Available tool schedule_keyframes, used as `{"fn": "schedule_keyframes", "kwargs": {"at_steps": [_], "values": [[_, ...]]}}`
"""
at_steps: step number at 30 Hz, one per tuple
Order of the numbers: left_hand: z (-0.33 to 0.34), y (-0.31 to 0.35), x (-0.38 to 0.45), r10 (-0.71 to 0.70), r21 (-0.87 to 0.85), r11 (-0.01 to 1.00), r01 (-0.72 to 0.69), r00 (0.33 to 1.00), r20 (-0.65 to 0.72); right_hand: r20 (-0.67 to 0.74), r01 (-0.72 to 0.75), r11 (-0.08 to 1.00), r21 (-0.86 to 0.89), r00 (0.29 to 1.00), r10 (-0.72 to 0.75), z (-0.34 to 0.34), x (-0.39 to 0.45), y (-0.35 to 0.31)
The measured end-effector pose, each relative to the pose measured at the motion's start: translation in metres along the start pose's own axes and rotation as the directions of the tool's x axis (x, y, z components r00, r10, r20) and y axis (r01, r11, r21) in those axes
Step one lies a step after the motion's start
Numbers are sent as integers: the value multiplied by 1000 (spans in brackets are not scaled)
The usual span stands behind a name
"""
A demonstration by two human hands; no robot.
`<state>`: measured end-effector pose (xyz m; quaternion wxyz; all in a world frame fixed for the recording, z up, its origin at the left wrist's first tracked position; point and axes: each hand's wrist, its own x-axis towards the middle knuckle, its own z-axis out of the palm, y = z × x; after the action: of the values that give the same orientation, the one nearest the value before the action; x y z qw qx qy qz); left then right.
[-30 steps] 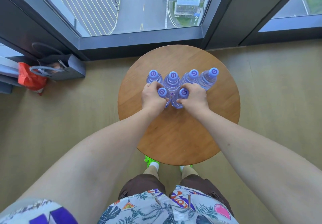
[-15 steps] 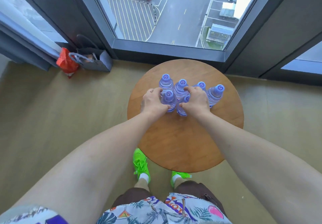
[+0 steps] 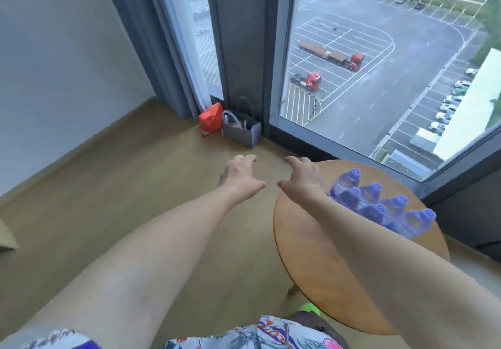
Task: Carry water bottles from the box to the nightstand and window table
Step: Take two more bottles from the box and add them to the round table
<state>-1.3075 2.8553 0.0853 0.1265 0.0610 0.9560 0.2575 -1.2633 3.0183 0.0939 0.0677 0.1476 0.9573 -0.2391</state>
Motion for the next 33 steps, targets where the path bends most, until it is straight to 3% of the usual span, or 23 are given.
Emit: {"fn": "schedule_keyframes", "kwargs": {"at_steps": [7,13,17,22,29,33], "values": [[-131,-174,-78,-222,-41,975,219,953,-204,128,347,933,-97,934,-334,80,-50,-208],[-227,-329,-197,-466,-131,882,452,803,-370,267,629,774,-67,759,-594,168,-124,-384],[-268,-423,-289,-656,-267,747,608,611,-444,356,784,620,-15,584,-729,225,-189,-488],[-285,-512,-411,-828,-425,526,736,330,-454,476,924,370,94,285,-832,301,-291,-592],[-322,-612,-548,-910,-555,230,800,-25,-413,556,952,116,283,-64,-829,405,-423,-714],[-354,-659,-602,-913,-571,112,813,-143,-382,583,936,3,353,-217,-783,446,-483,-783]]}}
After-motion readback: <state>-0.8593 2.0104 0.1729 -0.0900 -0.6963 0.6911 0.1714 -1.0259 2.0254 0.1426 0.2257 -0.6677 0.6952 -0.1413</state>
